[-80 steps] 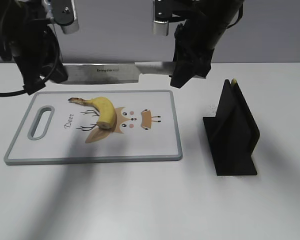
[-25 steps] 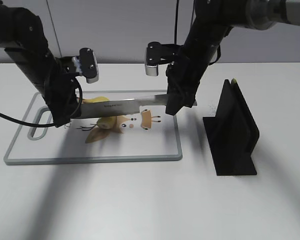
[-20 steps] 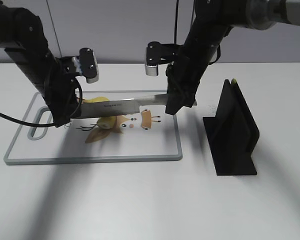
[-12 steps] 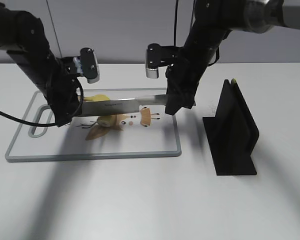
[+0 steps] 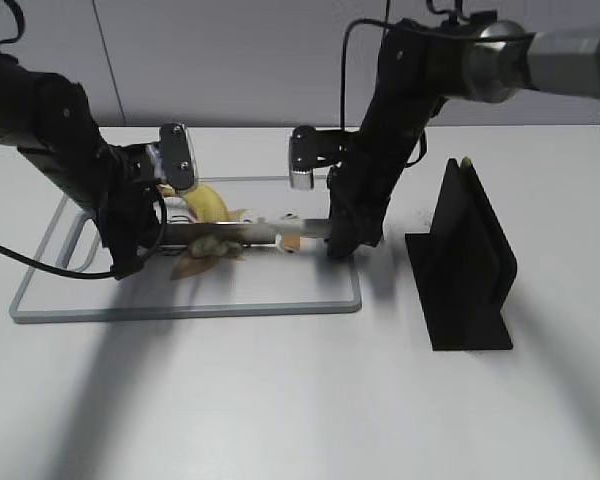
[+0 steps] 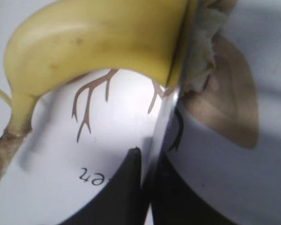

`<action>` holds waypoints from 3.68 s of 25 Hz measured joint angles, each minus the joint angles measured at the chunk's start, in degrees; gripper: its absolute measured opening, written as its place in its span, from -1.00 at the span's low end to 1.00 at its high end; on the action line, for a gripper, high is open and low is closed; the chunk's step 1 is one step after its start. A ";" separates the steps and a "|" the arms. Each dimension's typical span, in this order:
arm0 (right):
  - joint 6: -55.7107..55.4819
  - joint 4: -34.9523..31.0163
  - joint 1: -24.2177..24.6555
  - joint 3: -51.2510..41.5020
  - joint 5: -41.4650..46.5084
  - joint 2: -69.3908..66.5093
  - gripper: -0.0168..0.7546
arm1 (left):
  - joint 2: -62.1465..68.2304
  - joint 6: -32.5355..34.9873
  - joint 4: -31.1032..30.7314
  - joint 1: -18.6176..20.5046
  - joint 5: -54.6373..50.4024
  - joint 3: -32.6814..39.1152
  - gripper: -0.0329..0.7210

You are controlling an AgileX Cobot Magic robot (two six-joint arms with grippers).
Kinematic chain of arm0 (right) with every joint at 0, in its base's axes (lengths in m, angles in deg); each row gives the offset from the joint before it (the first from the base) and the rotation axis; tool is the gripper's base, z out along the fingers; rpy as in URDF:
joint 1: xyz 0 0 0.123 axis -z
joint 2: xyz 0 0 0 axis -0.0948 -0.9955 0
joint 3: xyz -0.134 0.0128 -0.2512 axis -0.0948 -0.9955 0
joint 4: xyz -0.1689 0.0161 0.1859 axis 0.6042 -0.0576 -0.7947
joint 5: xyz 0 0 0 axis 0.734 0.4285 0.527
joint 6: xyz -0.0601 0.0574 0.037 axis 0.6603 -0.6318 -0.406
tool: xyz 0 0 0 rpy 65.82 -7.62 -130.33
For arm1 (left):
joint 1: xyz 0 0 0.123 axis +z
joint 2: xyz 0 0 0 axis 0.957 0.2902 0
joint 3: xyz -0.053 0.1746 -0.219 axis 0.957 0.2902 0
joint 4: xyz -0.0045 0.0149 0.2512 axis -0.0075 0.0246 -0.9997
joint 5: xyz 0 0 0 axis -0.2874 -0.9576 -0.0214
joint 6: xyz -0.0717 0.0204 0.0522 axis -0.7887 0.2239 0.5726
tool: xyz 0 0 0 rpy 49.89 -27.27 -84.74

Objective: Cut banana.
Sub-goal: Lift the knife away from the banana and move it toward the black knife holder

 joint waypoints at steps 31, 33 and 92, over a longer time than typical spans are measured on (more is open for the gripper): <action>-0.31 -3.06 -0.63 -0.52 3.34 6.75 -0.44 | -11.19 -0.16 -2.05 0.31 -5.78 1.37 -0.84; -0.42 -3.18 -0.63 -0.52 3.94 6.85 -0.44 | -11.73 -0.16 -2.05 0.31 -6.48 1.37 -0.84; -38.07 -0.58 -0.67 -11.10 7.45 33.42 -0.51 | -44.91 -53.19 -7.48 16.65 -30.15 1.41 0.66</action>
